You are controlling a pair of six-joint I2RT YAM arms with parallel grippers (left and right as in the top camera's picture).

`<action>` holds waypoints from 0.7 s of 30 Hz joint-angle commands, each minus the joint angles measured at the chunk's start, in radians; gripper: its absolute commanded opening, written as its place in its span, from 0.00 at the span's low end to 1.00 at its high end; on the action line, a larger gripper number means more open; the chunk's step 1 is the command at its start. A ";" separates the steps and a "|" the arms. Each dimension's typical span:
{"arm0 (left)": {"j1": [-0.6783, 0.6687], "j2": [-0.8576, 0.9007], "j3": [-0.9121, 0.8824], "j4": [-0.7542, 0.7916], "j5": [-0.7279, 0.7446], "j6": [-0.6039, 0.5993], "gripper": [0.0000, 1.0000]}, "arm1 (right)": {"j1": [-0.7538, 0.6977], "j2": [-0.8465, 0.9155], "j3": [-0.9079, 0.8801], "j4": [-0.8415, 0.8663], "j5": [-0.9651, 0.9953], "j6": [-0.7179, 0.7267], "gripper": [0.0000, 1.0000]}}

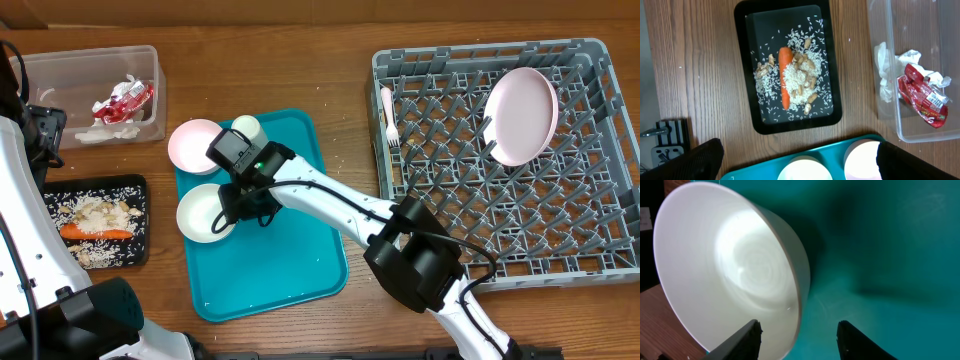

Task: Sort waste into correct bins and load items into the dishwasher rack
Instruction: 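Lift the white bowl and carry it to the rack's right side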

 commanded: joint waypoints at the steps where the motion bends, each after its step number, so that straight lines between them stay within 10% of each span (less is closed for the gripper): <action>1: 0.000 0.007 -0.004 -0.002 -0.025 -0.025 1.00 | 0.020 0.008 -0.003 0.006 -0.005 0.017 0.51; 21: 0.000 0.007 -0.004 -0.002 -0.025 -0.024 1.00 | -0.005 0.019 0.109 -0.187 0.050 0.030 0.04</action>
